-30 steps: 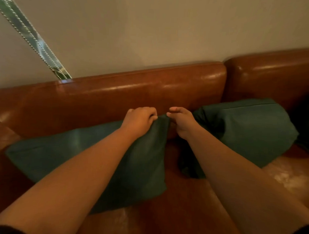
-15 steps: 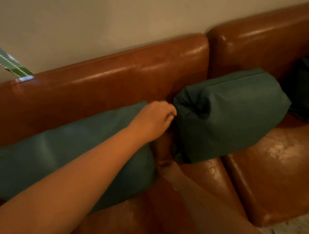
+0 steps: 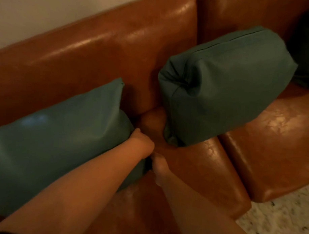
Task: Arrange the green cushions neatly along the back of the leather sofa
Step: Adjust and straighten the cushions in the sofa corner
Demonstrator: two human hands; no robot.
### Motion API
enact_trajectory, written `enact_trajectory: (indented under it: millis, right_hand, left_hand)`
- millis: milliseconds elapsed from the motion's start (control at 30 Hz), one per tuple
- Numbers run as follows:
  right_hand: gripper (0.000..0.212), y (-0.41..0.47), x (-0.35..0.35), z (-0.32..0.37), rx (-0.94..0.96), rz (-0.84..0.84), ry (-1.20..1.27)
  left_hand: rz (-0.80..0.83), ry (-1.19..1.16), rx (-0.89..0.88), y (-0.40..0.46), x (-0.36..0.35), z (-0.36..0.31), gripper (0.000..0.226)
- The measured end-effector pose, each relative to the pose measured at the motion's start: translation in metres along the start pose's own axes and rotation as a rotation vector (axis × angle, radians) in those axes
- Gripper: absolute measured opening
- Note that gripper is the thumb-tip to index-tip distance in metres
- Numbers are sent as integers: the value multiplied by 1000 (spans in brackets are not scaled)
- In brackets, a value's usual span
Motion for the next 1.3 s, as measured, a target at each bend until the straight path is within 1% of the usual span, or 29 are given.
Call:
enact_trajectory:
  millis: [67,133,233,300,333,367,400,433,467,567,667,733,767,833,900,967,1067,1200,1267,1300]
  right_hand:
    - [32,-14,1,-4,6,-13,108]
    - [29,-33,3,-10,17,-9,211]
    - [20,-66,8,-10,83,53,287]
    - [24,-75,11,-8,76,105,319]
    - [27,-76,11,-6,93,132,251]
    - [27,-78,10,-3,113,170,187]
    - [20,-78,9,1,122,214,89]
    - [14,-80,7,8,134,260,-1]
    - [11,-79,5,12,154,294,-99]
    - [15,-73,-6,21,262,329,-403]
    - [13,-69,-14,21,399,283,-552]
    - [20,-64,-16,10,466,290,-587]
    - [24,-74,-16,16,490,288,-590]
    - [29,-85,-18,27,485,312,-647]
    - [29,-89,-23,32,482,302,-814]
    - [30,-91,-28,37,481,283,-925]
    - [25,-92,-31,41,544,273,-1023]
    - [18,-89,-31,39,611,290,-1169]
    - [16,-89,-31,41,585,316,-1165]
    - [14,-92,-29,43,555,329,-1119]
  left_hand:
    - [-57,27,-43,-9,-4,3,24]
    - [-147,65,-132,-27,-6,3,22]
    - [-373,140,-268,-55,-13,9,13]
    - [-563,168,-326,-74,-19,15,4]
    - [-637,148,-340,-82,-23,20,9]
    - [-710,125,-342,-90,-26,23,9]
    - [-760,107,-339,-96,-31,24,9]
    - [-799,96,-332,-101,-35,25,14]
    - [-832,84,-342,-104,-38,25,18]
    - [-923,20,-375,-113,-39,30,17]
    - [-977,-8,-403,-123,-43,37,14]
    - [-1012,-43,-406,-132,-45,41,13]
    - [-1034,-65,-403,-137,-45,45,14]
    - [-1044,-94,-403,-146,-43,50,16]
    - [-1049,-80,-415,-149,-46,52,17]
    - [-1066,-57,-399,-149,-49,52,18]
    - [-1098,-60,-377,-145,-54,51,18]
    - [-1081,-48,-380,-142,-55,47,17]
    - [-1078,-57,-385,-142,-55,48,18]
    - [-1077,-62,-387,-142,-55,49,18]
Point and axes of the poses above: each hand's wrist, its own y-axis towards the middle knuckle, its own x-axis out of the back of the hand, z = x × y, the point moved 3 cm from there along y, towards the middle knuckle, and after that the axes turned 1 degree about z, right-handed, at the moved point
